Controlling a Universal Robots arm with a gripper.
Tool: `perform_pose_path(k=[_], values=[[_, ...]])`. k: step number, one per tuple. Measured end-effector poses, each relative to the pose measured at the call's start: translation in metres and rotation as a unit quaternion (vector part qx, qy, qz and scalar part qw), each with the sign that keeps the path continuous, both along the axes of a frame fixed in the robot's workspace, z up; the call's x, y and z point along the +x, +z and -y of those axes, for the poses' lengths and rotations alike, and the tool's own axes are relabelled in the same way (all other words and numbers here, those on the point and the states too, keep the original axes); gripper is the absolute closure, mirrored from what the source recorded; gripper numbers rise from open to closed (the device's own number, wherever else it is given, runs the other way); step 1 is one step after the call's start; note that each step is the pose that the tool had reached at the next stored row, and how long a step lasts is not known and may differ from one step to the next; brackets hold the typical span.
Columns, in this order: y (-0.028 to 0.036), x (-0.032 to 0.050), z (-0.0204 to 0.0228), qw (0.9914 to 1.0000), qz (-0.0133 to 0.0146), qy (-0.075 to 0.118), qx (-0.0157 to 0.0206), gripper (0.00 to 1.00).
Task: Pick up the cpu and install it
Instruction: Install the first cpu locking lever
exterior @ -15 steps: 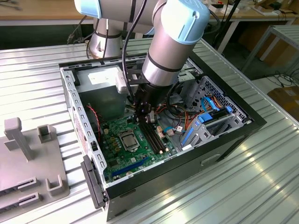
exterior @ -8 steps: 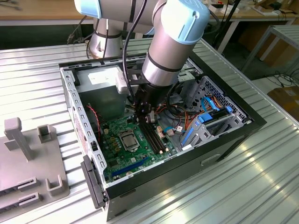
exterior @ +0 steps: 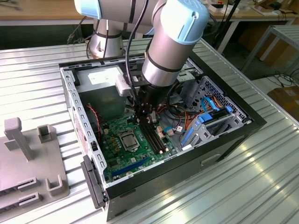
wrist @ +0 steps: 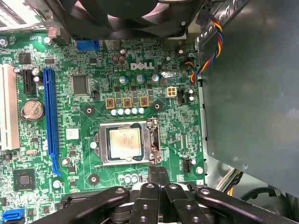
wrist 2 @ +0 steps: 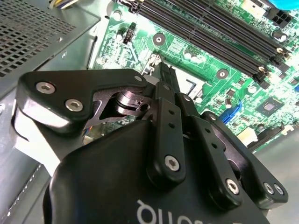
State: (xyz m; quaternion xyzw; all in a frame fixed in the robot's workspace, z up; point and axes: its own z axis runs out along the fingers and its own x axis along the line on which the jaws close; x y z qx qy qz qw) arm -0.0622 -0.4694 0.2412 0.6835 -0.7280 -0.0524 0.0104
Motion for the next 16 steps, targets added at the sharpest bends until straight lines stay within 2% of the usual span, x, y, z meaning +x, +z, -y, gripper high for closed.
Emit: perform_pose_path(k=[3, 6, 14, 16], values=[[-0.0016, 0.0000, 0.0002, 1.00000, 0.0007, 0.000, 0.0005, 0.89], [-0.0017, -0.0002, 0.0029, 1.00000, 0.0007, 0.000, 0.0011, 0.89], [-0.0057, -0.0003, 0.0148, 1.00000, 0.0009, 0.000, 0.0015, 0.89], [-0.0070, -0.0003, 0.0202, 1.00000, 0.0009, 0.001, 0.0015, 0.89]])
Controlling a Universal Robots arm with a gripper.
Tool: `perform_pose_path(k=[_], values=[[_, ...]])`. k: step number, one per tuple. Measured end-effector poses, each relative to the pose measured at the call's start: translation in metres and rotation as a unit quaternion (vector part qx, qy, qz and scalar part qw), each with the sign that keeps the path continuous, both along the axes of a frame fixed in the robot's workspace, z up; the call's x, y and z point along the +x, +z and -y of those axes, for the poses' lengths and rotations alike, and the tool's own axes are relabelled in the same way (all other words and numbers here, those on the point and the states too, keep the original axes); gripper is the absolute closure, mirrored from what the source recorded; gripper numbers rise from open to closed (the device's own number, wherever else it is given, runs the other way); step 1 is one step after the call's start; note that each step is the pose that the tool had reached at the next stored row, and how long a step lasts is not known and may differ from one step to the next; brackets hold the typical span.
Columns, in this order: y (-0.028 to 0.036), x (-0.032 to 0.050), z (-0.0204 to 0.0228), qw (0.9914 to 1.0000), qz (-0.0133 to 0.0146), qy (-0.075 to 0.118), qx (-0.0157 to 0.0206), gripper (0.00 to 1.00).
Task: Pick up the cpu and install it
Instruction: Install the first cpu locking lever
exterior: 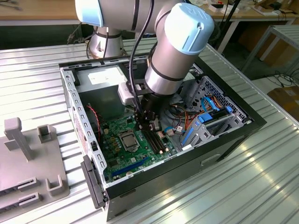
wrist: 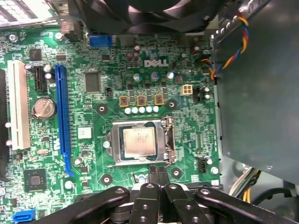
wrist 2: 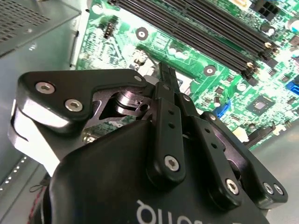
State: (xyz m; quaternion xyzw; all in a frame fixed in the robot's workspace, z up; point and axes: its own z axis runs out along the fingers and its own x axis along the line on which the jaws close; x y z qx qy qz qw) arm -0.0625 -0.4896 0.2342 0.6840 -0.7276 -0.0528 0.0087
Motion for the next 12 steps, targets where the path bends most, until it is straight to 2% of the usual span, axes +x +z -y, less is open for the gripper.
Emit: perform_pose_path(k=[3, 5, 9, 12], values=[[-0.0012, -0.0001, 0.0064, 1.00000, 0.0001, 0.000, -0.0001, 0.89], [-0.0029, -0.0002, 0.0090, 1.00000, 0.0001, 0.000, -0.0001, 0.89], [-0.0085, -0.0004, 0.0107, 1.00000, 0.0000, 0.000, -0.0001, 0.89], [-0.0103, -0.0008, 0.0142, 1.00000, 0.0002, 0.000, 0.0001, 0.89]])
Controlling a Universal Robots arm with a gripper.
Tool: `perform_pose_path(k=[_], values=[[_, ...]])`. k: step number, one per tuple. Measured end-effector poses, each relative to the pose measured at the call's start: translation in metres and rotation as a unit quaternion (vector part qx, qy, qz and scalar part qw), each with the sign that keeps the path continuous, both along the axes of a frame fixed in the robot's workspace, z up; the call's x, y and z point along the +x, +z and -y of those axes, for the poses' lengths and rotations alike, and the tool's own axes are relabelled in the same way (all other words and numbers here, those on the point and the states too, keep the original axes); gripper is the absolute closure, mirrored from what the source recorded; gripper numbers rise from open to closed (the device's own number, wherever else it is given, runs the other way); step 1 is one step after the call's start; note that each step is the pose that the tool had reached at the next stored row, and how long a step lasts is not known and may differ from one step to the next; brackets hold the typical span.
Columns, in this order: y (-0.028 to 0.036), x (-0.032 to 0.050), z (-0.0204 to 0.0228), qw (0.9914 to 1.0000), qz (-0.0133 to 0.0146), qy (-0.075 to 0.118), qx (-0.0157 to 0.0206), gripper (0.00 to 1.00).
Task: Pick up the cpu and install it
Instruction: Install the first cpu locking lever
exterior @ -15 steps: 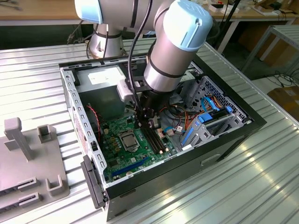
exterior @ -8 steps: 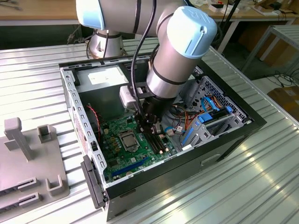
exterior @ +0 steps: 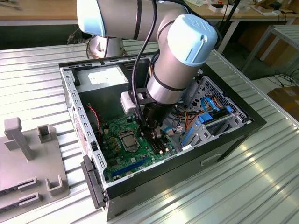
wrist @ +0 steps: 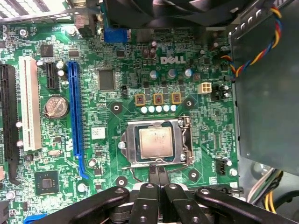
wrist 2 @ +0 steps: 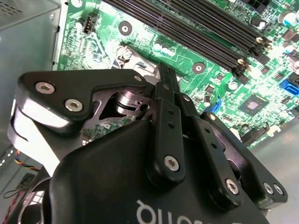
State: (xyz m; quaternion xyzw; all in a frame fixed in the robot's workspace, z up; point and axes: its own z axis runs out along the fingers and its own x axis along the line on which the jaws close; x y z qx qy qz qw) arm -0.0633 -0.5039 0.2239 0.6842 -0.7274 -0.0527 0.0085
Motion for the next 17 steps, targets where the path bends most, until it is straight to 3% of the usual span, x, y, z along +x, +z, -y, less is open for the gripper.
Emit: perform_pose_path(k=[5, 12, 17], values=[[-0.0019, -0.0010, 0.0052, 1.00000, 0.0000, 0.000, -0.0002, 0.89], [-0.0082, -0.0011, 0.0069, 1.00000, 0.0005, 0.001, 0.0001, 0.89], [-0.0090, -0.0009, 0.0083, 0.99999, 0.0018, 0.003, -0.0002, 0.89]])
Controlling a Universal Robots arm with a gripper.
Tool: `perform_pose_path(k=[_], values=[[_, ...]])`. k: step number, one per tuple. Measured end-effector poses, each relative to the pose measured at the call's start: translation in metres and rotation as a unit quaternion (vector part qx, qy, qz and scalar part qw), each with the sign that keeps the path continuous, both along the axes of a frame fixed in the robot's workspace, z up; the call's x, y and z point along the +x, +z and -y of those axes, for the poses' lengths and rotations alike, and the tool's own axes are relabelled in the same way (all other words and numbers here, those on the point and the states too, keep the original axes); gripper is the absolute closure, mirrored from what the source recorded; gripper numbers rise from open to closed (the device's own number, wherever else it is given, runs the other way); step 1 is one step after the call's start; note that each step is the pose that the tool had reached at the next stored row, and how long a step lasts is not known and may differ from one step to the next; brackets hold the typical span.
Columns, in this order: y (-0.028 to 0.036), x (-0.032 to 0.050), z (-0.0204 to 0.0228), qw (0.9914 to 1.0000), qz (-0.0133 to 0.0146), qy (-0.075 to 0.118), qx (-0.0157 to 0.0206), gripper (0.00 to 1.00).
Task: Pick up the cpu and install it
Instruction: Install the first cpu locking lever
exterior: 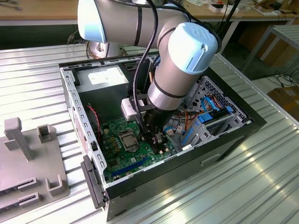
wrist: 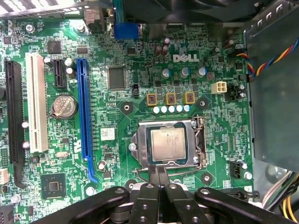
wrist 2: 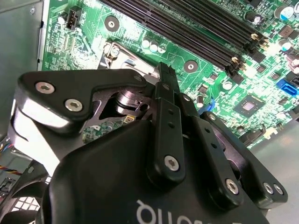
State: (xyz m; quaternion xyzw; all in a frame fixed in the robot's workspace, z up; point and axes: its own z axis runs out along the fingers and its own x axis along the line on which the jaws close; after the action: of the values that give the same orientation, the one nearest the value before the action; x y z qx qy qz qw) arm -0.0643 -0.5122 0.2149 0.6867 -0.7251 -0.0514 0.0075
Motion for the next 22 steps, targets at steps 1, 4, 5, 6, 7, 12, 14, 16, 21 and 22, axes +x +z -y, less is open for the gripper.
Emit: perform_pose_path(k=[1, 4, 5, 6, 7, 12, 14, 16, 21, 22], values=[[-0.0002, 0.0000, 0.0001, 1.00000, 0.0005, 0.000, 0.0001, 0.89], [-0.0016, -0.0001, 0.0004, 1.00000, 0.0014, 0.001, 0.0000, 0.89], [-0.0030, -0.0002, 0.0004, 1.00000, 0.0018, 0.001, -0.0001, 0.89], [-0.0041, -0.0002, 0.0004, 1.00000, 0.0019, 0.002, -0.0001, 0.89], [-0.0051, -0.0002, 0.0004, 1.00000, 0.0021, 0.002, 0.0000, 0.89], [-0.0074, -0.0002, 0.0004, 0.99999, 0.0024, 0.003, 0.0000, 0.89], [-0.0080, -0.0002, 0.0004, 0.99999, 0.0024, 0.003, 0.0001, 0.89], [-0.0085, -0.0002, 0.0004, 0.99999, 0.0023, 0.004, 0.0001, 0.89], [-0.0087, 0.0004, 0.0004, 0.99998, 0.0024, 0.006, -0.0002, 0.89], [-0.0087, 0.0005, 0.0004, 0.99998, 0.0024, 0.006, -0.0002, 0.89]])
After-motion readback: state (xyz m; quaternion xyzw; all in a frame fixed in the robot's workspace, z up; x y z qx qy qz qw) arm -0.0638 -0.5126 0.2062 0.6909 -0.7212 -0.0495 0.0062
